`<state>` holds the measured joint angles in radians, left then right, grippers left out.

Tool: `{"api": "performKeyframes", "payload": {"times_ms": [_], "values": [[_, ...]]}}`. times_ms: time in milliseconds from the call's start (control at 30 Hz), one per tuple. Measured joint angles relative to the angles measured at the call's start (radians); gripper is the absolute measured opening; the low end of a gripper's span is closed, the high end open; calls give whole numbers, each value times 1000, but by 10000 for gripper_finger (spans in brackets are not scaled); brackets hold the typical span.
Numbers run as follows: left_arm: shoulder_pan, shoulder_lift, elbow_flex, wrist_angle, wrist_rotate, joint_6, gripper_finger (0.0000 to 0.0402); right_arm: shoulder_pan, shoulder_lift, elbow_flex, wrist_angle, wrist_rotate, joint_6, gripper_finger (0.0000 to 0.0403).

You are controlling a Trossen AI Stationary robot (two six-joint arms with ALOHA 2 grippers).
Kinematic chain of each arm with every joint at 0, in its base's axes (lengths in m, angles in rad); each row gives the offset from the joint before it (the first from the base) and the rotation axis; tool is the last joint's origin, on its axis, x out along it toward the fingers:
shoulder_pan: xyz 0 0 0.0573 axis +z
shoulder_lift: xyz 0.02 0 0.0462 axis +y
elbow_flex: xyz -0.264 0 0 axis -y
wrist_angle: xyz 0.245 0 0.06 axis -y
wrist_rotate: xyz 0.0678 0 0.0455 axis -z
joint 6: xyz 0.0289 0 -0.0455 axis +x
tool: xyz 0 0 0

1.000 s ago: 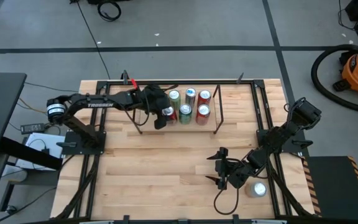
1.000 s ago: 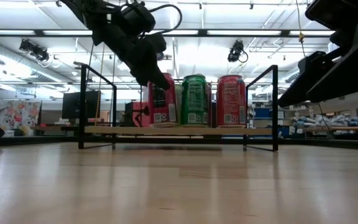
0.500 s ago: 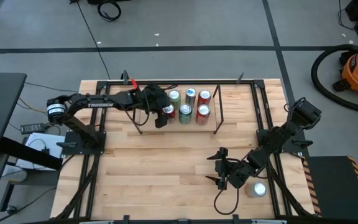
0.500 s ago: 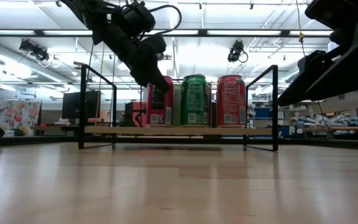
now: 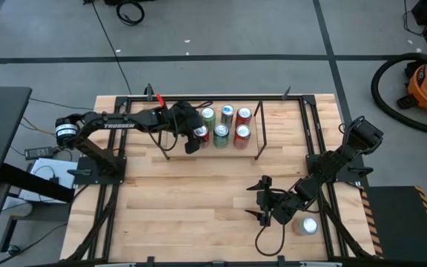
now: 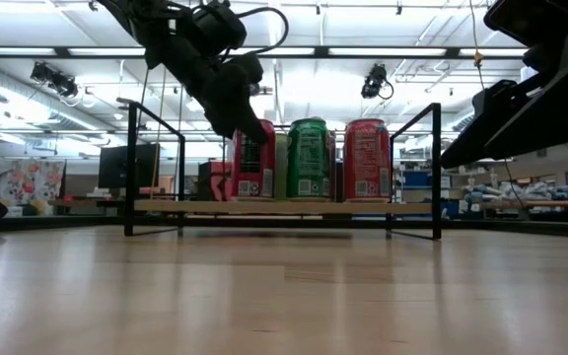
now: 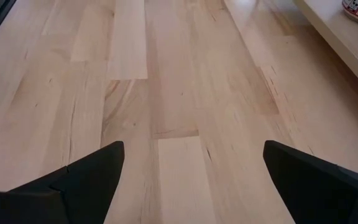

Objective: Place canned beverage on shelf
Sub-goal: Put the red-black soda can on the shelf, then put the orange-white soda can on the shelf

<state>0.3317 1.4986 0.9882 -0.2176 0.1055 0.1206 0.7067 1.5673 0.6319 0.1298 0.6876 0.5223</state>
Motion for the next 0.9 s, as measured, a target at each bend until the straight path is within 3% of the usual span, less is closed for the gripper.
{"api": "performKeyframes", "payload": {"times_ms": [233,667,900], "values": [[7,-12,20,-37,-4,-32,357,0,0,0,0,0,1,396],[-1,-11,239,-268,-31,16,358,-2,0,0,4,0,1,396],[-75,-11,361,-353,-34,17,358,-2,0,0,-10,-27,5,396]]}}
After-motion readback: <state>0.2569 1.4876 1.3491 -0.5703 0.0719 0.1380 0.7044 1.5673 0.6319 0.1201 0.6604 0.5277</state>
